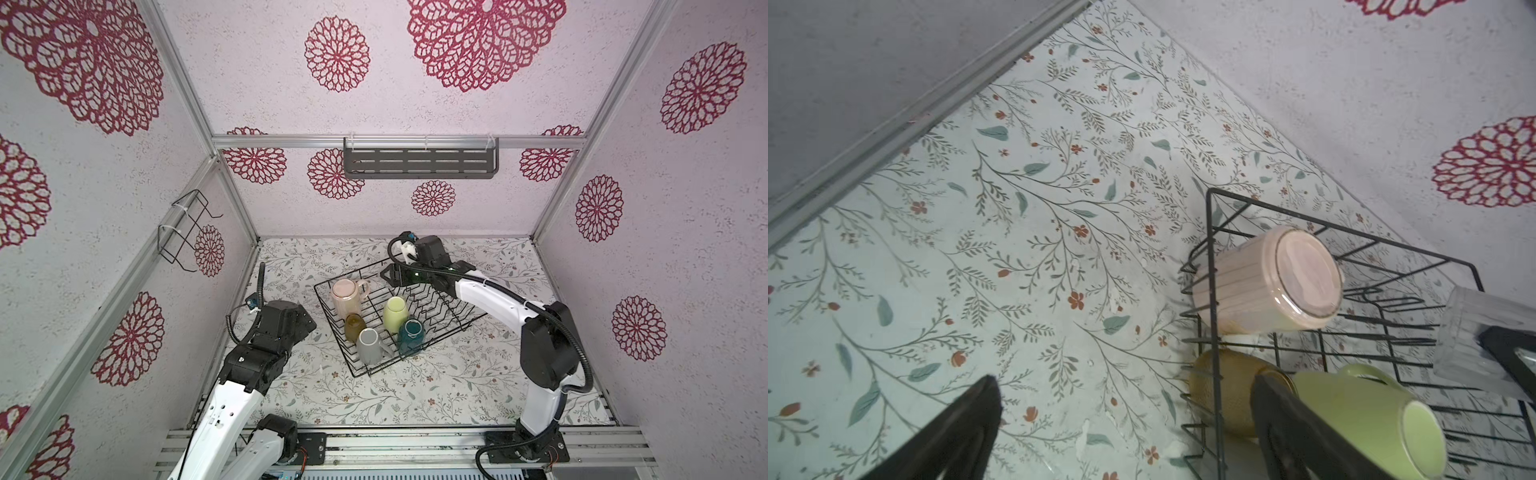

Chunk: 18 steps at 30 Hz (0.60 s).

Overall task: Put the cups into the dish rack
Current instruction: 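Carry the clear glass over the rack with right gripper while left withdraws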

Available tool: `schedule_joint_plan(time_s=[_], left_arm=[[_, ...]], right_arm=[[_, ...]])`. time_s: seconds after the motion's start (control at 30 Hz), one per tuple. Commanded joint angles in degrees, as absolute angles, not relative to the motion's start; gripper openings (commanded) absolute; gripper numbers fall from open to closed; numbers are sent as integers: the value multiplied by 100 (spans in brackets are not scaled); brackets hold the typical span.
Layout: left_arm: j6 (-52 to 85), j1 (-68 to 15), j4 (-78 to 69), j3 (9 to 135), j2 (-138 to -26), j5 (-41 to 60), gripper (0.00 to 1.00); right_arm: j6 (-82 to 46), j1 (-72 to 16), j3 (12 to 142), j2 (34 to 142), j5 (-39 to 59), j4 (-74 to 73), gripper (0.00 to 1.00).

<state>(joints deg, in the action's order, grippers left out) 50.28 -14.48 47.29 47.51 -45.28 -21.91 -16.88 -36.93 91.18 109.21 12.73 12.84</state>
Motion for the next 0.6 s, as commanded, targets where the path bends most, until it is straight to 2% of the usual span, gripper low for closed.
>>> schedule_joint_plan(time_s=[0.0,0.17,0.4,0.57], left_arm=[[4890,-1189,4693,4530,-4465,-2287,97],[4808,-947,4452,4378,-4412,-1900,97],[4775,-802,4295,4235,-4421,-1554,97],[4698,-741,4227,4184,-4437,-1398,97]], right_arm=[[-1108,-3876,9867,11295,681,1979,65],[-912,-3990,10524,11859,386,2399,65],[-761,-3989,11276,12535,618,3135,65],[-618,-3990,11547,12774,440,3438,65]])
